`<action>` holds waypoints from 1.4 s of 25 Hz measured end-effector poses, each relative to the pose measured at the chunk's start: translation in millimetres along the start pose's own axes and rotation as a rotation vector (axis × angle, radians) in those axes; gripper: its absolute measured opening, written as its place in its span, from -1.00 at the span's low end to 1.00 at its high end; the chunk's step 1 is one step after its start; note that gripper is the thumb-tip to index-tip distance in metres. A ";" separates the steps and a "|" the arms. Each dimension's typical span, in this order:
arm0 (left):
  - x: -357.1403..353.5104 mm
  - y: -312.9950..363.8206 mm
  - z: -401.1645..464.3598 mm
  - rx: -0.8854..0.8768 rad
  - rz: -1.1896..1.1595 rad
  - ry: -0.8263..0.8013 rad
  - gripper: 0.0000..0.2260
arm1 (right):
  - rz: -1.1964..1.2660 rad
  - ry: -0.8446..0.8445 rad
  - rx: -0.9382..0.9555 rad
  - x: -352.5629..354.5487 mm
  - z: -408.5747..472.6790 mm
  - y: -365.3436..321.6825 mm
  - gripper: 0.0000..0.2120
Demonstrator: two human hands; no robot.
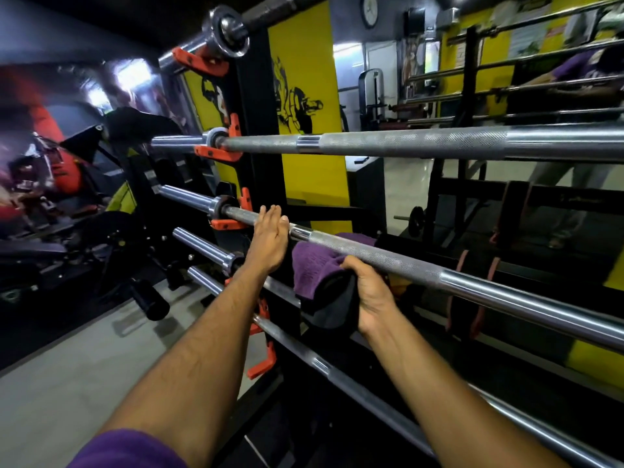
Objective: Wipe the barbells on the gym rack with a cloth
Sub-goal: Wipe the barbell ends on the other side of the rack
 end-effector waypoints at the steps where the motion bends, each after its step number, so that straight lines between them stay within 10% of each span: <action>1: 1.1 -0.5 0.2 -0.003 0.007 -0.007 -0.52 | 0.012 -0.026 0.000 1.0 2.0 0.9 -0.85; 3: 1.0 -1.2 1.3 -0.003 0.006 -0.011 -0.52 | -0.004 0.035 0.033 20.9 -10.8 -1.9 -0.92; 9: -3.4 -4.3 3.5 -0.023 -0.002 0.007 -0.52 | 0.050 0.034 0.064 99.8 -73.8 -24.0 -0.13; 15: -2.0 0.0 3.1 -0.004 0.009 -0.065 -0.51 | 0.116 0.020 -0.031 24.4 -36.6 -3.0 -0.73; 21: 7.2 2.4 1.7 -0.065 0.016 -0.171 -0.51 | 0.009 0.015 -0.039 -21.2 -4.8 12.4 -0.78; 24: 19.6 -6.1 2.0 -0.140 0.022 -0.214 -0.53 | -0.246 0.079 -0.002 9.8 -0.1 17.1 -0.49; 28: 70.8 -41.5 17.8 -0.218 0.080 -0.034 -0.56 | -0.380 0.060 -0.057 -12.7 -30.4 11.1 -0.61; 30: 93.2 -62.4 32.6 -0.227 0.149 0.054 -0.53 | -0.518 0.016 0.143 -42.9 -42.9 -13.4 -0.78; 35: 122.3 -121.0 80.7 -0.097 0.116 0.030 -0.49 | -1.591 0.086 1.026 -146.6 -32.6 -66.5 -0.42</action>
Point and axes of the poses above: each hand's wrist, its own z-axis towards the middle knuckle, its own x-axis out of the back of the hand, y = z × x, the point moved 8 cm from there along z, towards the middle knuckle, and after that the axes turned 7 degrees about -z, right-handed, at the moved point
